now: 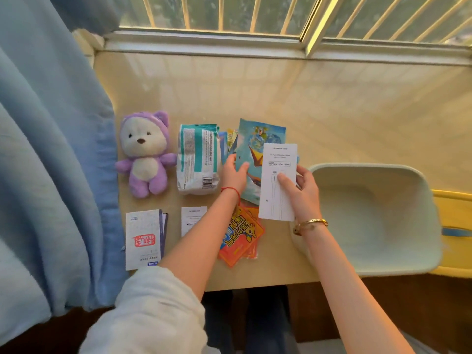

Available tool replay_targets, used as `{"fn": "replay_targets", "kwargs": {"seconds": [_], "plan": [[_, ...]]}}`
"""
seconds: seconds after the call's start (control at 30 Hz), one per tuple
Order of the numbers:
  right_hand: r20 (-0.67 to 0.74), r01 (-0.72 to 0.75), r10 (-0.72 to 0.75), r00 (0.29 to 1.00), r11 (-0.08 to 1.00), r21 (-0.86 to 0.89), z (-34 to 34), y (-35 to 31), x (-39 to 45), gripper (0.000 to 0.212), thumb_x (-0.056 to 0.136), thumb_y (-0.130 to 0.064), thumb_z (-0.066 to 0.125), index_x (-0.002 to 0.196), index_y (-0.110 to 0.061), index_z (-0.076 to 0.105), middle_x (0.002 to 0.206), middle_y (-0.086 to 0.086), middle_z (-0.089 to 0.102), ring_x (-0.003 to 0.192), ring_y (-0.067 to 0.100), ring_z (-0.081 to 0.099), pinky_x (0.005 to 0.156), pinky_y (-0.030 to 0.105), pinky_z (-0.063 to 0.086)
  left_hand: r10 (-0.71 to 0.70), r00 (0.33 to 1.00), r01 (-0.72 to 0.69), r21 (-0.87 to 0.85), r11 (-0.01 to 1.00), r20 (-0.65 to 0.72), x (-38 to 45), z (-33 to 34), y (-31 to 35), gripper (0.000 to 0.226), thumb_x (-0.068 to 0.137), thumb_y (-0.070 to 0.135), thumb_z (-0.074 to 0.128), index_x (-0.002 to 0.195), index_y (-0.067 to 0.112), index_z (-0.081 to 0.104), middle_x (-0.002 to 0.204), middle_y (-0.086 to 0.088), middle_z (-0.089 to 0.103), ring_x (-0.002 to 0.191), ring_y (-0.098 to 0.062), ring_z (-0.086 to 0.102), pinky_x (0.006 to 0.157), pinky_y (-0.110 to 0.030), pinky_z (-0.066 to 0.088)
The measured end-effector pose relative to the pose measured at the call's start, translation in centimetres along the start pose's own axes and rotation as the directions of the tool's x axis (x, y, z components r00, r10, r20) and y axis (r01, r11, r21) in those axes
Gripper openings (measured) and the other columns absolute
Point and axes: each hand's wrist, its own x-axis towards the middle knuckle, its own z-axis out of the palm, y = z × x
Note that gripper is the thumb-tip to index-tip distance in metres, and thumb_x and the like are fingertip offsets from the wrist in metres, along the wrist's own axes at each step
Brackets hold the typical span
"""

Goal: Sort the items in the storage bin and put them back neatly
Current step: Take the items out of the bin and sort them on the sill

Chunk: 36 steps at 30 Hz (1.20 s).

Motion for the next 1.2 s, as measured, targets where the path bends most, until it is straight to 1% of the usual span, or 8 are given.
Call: {"fn": "replay_targets", "kwargs": {"seconds": [0.13, 0.3, 0.4, 0.63, 0.83, 0.9, 1.0, 1.2], "plan": [[-0.001, -0.019, 0.019, 1.0, 1.0, 0.005, -0.2, 0.1, 1.1, 0.054, 0.074, -0.034, 0.071, 0.12, -0.022, 0.048, 0.117, 0.006, 0.064, 0.102, 0.024, 0.064, 0.09, 0.046, 0.052, -0.004, 1.0, 0.001, 0.089, 0.996, 0.03, 1.2, 0.2, 0.3, 0.033, 0.094, 0.018, 0.053, 0.126, 0.01, 0.05, 0.117, -0.011, 0.064, 0.101, -0.027, 0.064, 0.089, -0.046, 0.053], [0.002, -0.023, 0.023, 1.0, 1.0, -0.004, -0.6, 0.4, 1.3, 0.049, 0.083, -0.023, 0.07, 0.126, -0.017, 0.046, 0.118, 0.008, 0.063, 0.102, 0.024, 0.064, 0.087, 0.043, 0.054, 0.015, 0.997, -0.036, 0.281, 0.959, 0.08, 0.5, -1.2, 0.5, 0.042, 0.092, 0.013, 0.055, 0.133, 0.007, 0.047, 0.126, -0.013, 0.06, 0.113, -0.029, 0.059, 0.096, -0.044, 0.049], [0.011, -0.02, 0.02, 1.0, 1.0, -0.009, -0.2, 0.5, 1.0, 0.044, 0.084, -0.022, 0.069, 0.122, -0.019, 0.047, 0.118, 0.008, 0.063, 0.104, 0.024, 0.063, 0.088, 0.041, 0.053, 0.153, 0.984, -0.175, 0.346, 0.922, 0.091, -1.3, -3.2, 0.7, 0.054, 0.091, 0.009, 0.055, 0.142, 0.011, 0.039, 0.13, -0.01, 0.059, 0.111, -0.025, 0.06, 0.098, -0.042, 0.049], [0.096, 0.0, 0.004, 0.995, 0.999, -0.041, 2.8, 1.3, -1.4, 0.047, 0.082, -0.026, 0.07, 0.123, -0.021, 0.047, 0.12, 0.001, 0.061, 0.108, 0.016, 0.06, 0.086, 0.03, 0.05, 0.446, 0.889, -0.374, 0.399, 0.837, -0.103, -8.2, -11.9, -0.2, 0.027, 0.09, 0.012, 0.057, 0.117, 0.017, 0.061, 0.112, 0.002, 0.065, 0.091, -0.011, 0.062, 0.083, -0.031, 0.053], [0.266, -0.014, 0.046, 0.963, 0.993, -0.12, 8.9, 4.7, -6.4, 0.044, 0.081, -0.023, 0.072, 0.117, -0.021, 0.048, 0.114, -0.004, 0.059, 0.103, 0.005, 0.058, 0.085, 0.021, 0.047, 0.379, 0.899, -0.237, 0.484, 0.842, -0.22, -12.7, -18.2, -5.3, 0.021, 0.089, 0.008, 0.06, 0.108, 0.015, 0.065, 0.105, 0.001, 0.067, 0.09, -0.007, 0.057, 0.082, -0.016, 0.043], [0.308, -0.021, 0.07, 0.949, 0.987, -0.16, 11.0, 6.3, -8.2, 0.044, 0.08, -0.023, 0.073, 0.116, -0.021, 0.048, 0.114, -0.004, 0.059, 0.105, 0.007, 0.057, 0.089, 0.026, 0.048, 0.331, 0.915, -0.185, 0.487, 0.853, -0.233, -13.9, -19.2, -7.2, 0.021, 0.09, 0.01, 0.06, 0.109, 0.017, 0.065, 0.105, 0.002, 0.066, 0.093, -0.008, 0.058, 0.084, -0.019, 0.046], [0.303, -0.06, 0.118, 0.946, 0.979, -0.195, 13.7, 8.2, -9.9, 0.045, 0.079, -0.022, 0.073, 0.115, -0.021, 0.046, 0.115, 0.0, 0.059, 0.105, 0.014, 0.057, 0.092, 0.032, 0.048, 0.273, 0.936, -0.132, 0.498, 0.857, -0.223, -15.2, -20.1, -9.5, 0.021, 0.092, 0.015, 0.057, 0.111, 0.021, 0.062, 0.108, 0.005, 0.065, 0.098, -0.009, 0.06, 0.09, -0.033, 0.053], [0.242, 0.013, 0.082, 0.967, 0.93, -0.366, 16.2, 9.6, -10.2, 0.051, 0.082, -0.025, 0.07, 0.124, -0.014, 0.043, 0.113, 0.0, 0.054, 0.097, 0.014, 0.053, 0.082, 0.025, 0.042, 0.226, 0.953, -0.098, 0.501, 0.86, -0.201, -16.4, -20.3, -10.7, 0.022, 0.093, 0.02, 0.055, 0.114, 0.024, 0.06, 0.112, 0.006, 0.063, 0.1, -0.005, 0.058, 0.086, -0.021, 0.049]]}}
